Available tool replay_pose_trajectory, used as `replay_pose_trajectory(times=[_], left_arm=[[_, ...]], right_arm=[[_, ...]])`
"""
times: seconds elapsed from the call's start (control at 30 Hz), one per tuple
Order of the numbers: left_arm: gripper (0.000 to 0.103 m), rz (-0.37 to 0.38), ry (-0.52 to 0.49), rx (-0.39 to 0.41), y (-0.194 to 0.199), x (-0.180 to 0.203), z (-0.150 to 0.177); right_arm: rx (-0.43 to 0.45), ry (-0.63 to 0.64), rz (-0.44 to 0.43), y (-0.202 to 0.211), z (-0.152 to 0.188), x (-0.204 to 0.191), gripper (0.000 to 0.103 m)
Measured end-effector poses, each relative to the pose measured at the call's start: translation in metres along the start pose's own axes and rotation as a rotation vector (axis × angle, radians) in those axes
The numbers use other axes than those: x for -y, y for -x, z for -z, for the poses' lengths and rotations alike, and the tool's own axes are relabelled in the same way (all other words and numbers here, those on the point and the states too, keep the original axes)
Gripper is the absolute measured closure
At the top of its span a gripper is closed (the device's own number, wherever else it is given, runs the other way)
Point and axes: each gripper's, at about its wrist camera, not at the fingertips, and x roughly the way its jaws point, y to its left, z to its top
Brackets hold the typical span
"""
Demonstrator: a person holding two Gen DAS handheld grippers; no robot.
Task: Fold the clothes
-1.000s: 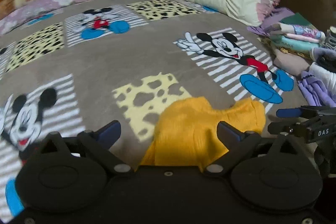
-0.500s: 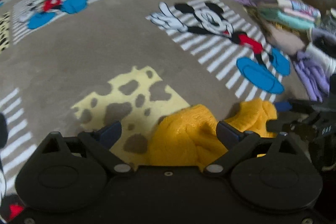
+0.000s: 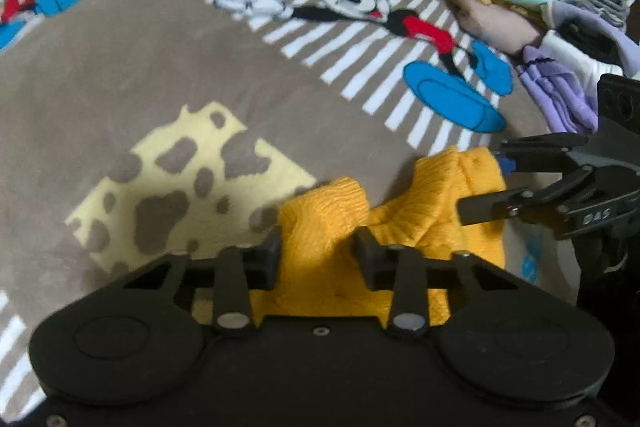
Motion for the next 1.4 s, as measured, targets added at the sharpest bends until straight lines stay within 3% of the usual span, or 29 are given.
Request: replay_pose_trajectory(times=[0.17, 0.47, 0.63, 0.8, 0.93, 1.13, 1.3, 1.4], left_arm=[[0.077, -0.049, -0.001, 0.133, 0.051, 0.011, 0.01], [0.08, -0.183, -0.021, 0.38, 0.175, 0.055, 0.045], [0.08, -0.271, -0.04, 0.444, 0.222, 0.072, 0.07], [0.08, -0.351, -0.025, 0.489, 0.259, 0.063, 0.082], [0.081, -0.401, -0.013, 0.514, 0.278, 0.045, 0.076], [0.081, -0.516, -0.017, 0.583, 0.311, 0.014, 0.041], [0.081, -0.66, -0.052, 0.723, 0.347, 0.005, 0.014], [0.081, -0.734, -0.094, 0.784, 0.35, 0.007, 0.015]], right_arm=[[0.042, 0.101, 0.035, 0.014, 0.0, -0.026, 0.065], [0.135, 0.219, -0.009, 0.07, -0.023, -0.09, 0.075], [0.165, 0.323, -0.043, 0.094, -0.034, -0.144, 0.076], [0.184, 0.433, -0.06, 0.102, -0.049, -0.197, 0.077], [0.192, 0.503, -0.068, 0.094, -0.072, -0.233, 0.078], [0.249, 0.551, -0.061, 0.074, -0.128, -0.273, 0.079], [0.368, 0.58, -0.052, 0.068, -0.175, -0.304, 0.079], [0.458, 0.629, -0.034, 0.07, -0.192, -0.321, 0.079]])
